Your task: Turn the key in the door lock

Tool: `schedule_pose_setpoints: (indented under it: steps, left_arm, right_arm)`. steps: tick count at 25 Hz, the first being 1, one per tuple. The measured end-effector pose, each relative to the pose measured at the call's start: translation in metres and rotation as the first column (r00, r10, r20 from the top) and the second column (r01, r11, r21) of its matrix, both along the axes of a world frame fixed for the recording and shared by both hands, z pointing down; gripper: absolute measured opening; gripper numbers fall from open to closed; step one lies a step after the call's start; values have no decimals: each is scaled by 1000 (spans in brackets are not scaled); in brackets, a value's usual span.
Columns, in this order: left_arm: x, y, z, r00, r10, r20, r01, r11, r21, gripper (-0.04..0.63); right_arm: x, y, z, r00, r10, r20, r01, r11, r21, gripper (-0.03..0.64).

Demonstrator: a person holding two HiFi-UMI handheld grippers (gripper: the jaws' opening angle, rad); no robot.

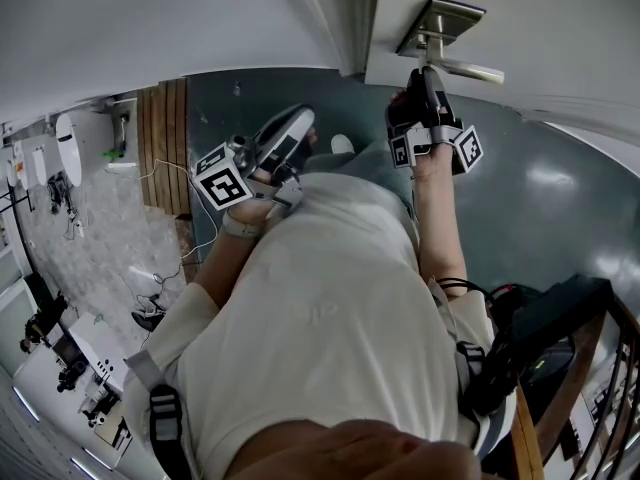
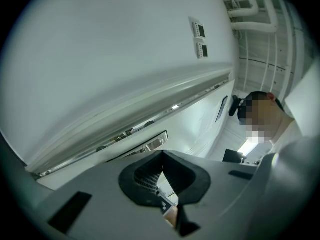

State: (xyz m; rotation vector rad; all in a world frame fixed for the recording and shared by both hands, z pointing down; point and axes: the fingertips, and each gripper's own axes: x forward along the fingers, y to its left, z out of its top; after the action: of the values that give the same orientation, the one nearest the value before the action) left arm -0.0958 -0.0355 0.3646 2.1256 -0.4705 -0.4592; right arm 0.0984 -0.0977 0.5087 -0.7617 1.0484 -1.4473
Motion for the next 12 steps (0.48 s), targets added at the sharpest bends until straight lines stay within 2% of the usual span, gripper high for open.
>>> schedule_pose_setpoints:
  steps: [3,5,6,7,8,9,10,11,12]
  left_arm:
    - [2,-2,0,1000,1,-6,-1,1000,0,8]
    - [2,-4,0,1000,0,-9,0,1000,0,8]
    - [2,-5,0,1000,-1,-11,1,1000,0,8]
    - [2,-5,0,1000,-2,-13,2,1000,0,9]
    - [3,-6,0,1000,-2,-14,2,1000,-1,8]
    - [3,-6,0,1000,-1,-15,1,1000,-1,8]
    - [3,-6,0,1000,-1,-17,1,1000,-1,8]
    - [3,-6,0,1000,-2,-18,1,1000,-2,8]
    - [3,-6,0,1000,-2,-18,2,1000,-4,9]
  right_arm:
    - [6,24,5,997,-24,-77,21,999,-38,103]
    - [15,39,4,976,-39,-214,29,998,-49,103]
    - [20,45,1,941,-56,-335,42,998,-50,103]
    - [23,50,-3,864,-84,-496,67,996,-51,103]
    - [24,54,-9,721,-113,-683,105,993,-54,103]
    - [22,56,-17,498,-127,-858,149,987,-60,103]
    - [18,56,-25,207,-108,-972,191,979,-68,103]
    - [11,55,-34,-112,-59,-992,221,972,-82,103]
    - [5,54,-41,-404,6,-915,235,967,-98,103]
